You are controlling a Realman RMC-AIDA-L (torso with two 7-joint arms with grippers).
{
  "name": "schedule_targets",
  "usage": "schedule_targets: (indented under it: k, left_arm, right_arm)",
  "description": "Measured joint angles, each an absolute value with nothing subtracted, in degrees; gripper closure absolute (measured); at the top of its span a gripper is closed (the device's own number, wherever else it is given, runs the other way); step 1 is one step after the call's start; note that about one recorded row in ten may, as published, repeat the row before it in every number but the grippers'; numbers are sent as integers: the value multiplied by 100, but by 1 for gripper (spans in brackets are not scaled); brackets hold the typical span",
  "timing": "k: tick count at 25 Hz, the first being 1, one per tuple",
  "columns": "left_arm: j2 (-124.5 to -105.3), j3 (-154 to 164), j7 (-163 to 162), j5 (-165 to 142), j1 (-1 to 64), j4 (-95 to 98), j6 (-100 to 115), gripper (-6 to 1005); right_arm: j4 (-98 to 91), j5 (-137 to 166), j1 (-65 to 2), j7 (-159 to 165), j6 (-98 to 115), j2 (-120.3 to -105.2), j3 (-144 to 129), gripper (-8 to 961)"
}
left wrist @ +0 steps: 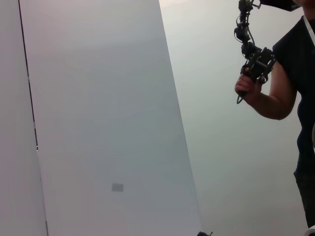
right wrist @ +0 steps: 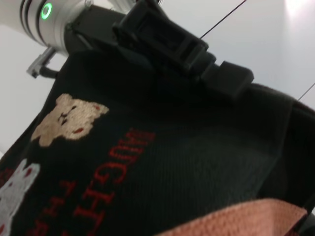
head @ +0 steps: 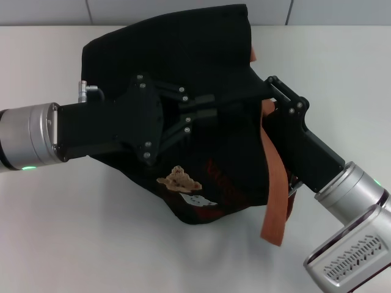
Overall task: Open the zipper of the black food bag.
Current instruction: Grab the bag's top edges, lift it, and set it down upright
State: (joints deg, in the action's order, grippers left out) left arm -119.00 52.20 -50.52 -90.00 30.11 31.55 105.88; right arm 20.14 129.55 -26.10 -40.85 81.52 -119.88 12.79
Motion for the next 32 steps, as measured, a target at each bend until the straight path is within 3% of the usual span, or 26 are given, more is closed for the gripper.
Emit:
schedule_targets:
  k: [27,32]
  left_arm:
    - [-11900,5221,-4986,-8998,3080,2960,10443,910]
    - [-11900,5221,-4983,-9000,3081,2920,10442,910]
  right_arm:
    - [1696,12968,-2727,-2746,8605,-11988,1299,398]
    - [1703,12968,-2779,-2742,8587,-11988,1273,518]
